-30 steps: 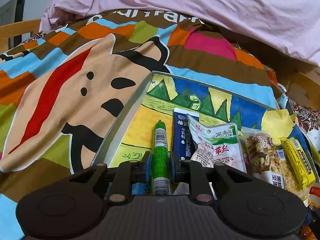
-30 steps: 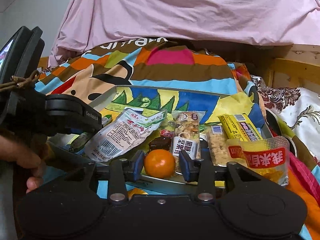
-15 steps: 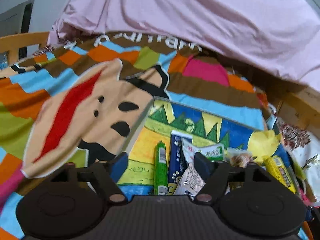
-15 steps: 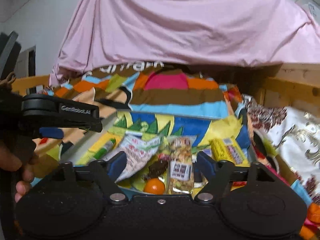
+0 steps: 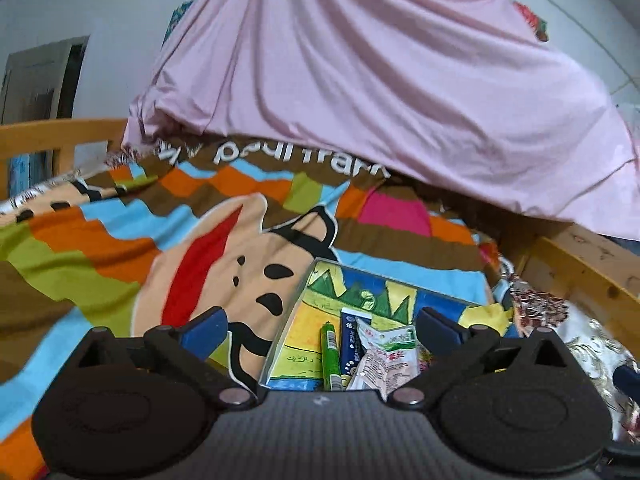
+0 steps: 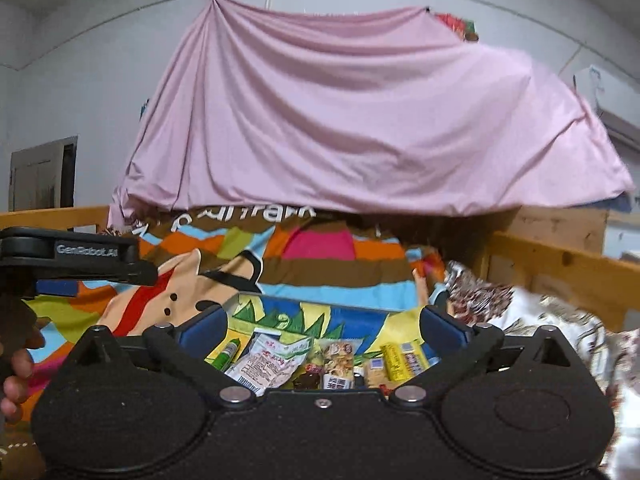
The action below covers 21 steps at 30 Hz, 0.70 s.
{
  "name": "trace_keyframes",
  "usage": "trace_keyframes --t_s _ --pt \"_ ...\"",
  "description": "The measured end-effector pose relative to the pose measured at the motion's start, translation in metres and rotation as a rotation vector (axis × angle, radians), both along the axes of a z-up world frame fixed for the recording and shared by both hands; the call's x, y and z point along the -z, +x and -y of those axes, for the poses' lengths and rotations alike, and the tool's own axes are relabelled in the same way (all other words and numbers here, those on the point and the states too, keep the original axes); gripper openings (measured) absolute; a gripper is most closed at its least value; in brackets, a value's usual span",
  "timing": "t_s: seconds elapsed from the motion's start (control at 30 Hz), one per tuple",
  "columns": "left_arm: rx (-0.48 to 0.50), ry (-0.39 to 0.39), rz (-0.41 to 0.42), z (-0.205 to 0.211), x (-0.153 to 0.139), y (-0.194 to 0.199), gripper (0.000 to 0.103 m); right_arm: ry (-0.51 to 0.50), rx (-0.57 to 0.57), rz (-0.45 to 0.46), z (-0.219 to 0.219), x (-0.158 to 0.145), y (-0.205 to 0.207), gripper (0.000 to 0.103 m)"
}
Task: Organize snacks
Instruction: 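Raise both open tools up away from the tin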
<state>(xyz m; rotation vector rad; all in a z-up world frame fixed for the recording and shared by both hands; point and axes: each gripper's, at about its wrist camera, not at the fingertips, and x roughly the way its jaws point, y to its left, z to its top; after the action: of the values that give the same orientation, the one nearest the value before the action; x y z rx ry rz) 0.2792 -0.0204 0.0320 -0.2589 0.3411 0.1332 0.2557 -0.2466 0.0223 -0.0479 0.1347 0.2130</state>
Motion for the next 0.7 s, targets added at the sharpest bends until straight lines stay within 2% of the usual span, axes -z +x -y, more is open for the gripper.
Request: trace_keyframes --t_s 0.13,0.33,0.7 --pt "0.016 0.013 0.042 0.001 -0.008 -0.036 0.102 0.001 0.025 0.027 0.009 -0.009 -0.032 0.102" --pt "0.052 0.057 0.062 0.006 -0.01 -0.081 0.102 0.005 0.053 0.033 0.023 -0.014 -0.073 0.102" --pt "0.102 0.087 0.067 0.015 0.001 -0.142 0.102 -0.009 0.094 -0.027 0.036 0.001 -0.137 0.102"
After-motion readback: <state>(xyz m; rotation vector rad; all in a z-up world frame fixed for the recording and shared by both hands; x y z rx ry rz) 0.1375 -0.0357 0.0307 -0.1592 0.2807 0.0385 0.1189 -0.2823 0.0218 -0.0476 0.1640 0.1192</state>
